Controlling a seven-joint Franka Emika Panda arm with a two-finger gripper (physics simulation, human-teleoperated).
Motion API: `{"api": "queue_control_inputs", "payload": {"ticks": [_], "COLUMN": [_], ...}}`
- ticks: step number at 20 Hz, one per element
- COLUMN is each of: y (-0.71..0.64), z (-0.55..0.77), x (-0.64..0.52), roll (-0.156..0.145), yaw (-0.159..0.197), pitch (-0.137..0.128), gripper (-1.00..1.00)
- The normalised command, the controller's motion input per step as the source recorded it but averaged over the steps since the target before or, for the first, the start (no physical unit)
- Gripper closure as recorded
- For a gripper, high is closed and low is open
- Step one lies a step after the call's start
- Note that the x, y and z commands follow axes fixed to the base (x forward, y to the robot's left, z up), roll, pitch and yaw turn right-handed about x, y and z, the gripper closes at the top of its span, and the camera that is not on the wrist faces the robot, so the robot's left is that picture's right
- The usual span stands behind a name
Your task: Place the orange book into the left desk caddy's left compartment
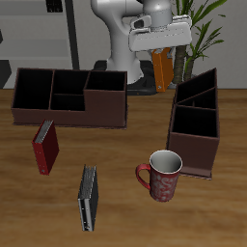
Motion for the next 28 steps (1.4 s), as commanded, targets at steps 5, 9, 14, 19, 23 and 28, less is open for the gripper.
{"api": "queue_control_inputs", "payload": {"ticks": [5,9,14,19,23,28], "y": [0.24,0.15,0.14,0.19,0.18,0.19], "z": [-0.12,-0.08,-0.07,0.01,-0.06,-0.05], "x": [-0.29,-0.17,-0.17,-0.24,-0.15,-0.11], "roll": [0.063,0.040,0.036,0.047,0.048,0.039], "yaw": [0.030,0.013,0.021,0.034,0.032,0.025], "pitch": [0.002,0.008,0.007,-0.017,0.012,0.005], "gripper": [1.00,1.00,1.00,1.00,1.00,1.00]}}
